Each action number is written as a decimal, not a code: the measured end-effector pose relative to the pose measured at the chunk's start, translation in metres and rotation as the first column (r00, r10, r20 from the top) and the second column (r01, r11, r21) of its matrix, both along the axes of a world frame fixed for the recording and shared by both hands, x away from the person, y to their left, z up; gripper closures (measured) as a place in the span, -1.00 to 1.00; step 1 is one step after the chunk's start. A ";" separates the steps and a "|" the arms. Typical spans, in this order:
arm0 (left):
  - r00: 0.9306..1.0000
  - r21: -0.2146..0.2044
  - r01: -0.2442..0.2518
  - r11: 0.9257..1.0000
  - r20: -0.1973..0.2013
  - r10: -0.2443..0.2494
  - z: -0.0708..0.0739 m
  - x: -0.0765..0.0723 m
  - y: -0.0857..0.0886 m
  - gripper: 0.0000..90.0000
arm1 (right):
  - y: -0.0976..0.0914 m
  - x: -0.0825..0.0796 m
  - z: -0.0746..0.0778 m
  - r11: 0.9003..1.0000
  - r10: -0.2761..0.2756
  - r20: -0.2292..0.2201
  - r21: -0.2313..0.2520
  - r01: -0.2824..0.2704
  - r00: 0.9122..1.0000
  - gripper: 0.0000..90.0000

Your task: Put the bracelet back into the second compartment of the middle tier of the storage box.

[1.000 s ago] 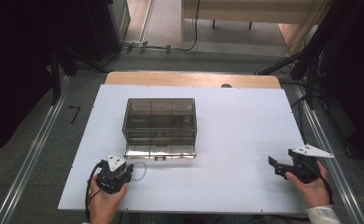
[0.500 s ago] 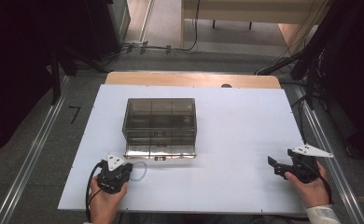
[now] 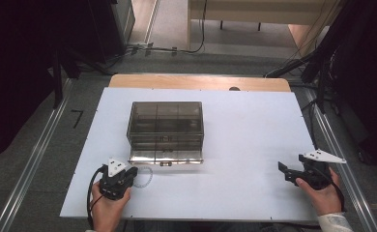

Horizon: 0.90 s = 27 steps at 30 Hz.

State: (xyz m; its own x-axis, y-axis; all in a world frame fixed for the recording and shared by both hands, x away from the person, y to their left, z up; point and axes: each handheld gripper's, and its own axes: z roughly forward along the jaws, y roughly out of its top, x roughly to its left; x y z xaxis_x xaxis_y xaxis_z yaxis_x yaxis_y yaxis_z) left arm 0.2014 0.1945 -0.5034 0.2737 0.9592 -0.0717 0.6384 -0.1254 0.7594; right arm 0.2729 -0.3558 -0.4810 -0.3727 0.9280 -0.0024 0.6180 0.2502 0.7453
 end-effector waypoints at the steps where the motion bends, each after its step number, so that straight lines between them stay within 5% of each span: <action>1: 1.000 -0.003 0.003 1.000 0.009 -0.002 0.001 -0.001 0.000 0.96 | 0.000 0.000 0.000 1.000 0.000 0.000 0.000 0.000 1.000 -0.70; 16: 0.990 -0.052 0.069 0.996 0.129 -0.062 0.011 -0.011 -0.003 0.96 | 0.001 0.000 0.000 1.000 0.001 -0.002 -0.002 -0.001 1.000 -0.70; 27: 0.972 -0.069 0.125 0.990 0.210 -0.108 0.018 -0.017 -0.007 0.96 | 0.001 0.000 0.000 1.000 0.001 -0.004 -0.002 -0.001 1.000 -0.70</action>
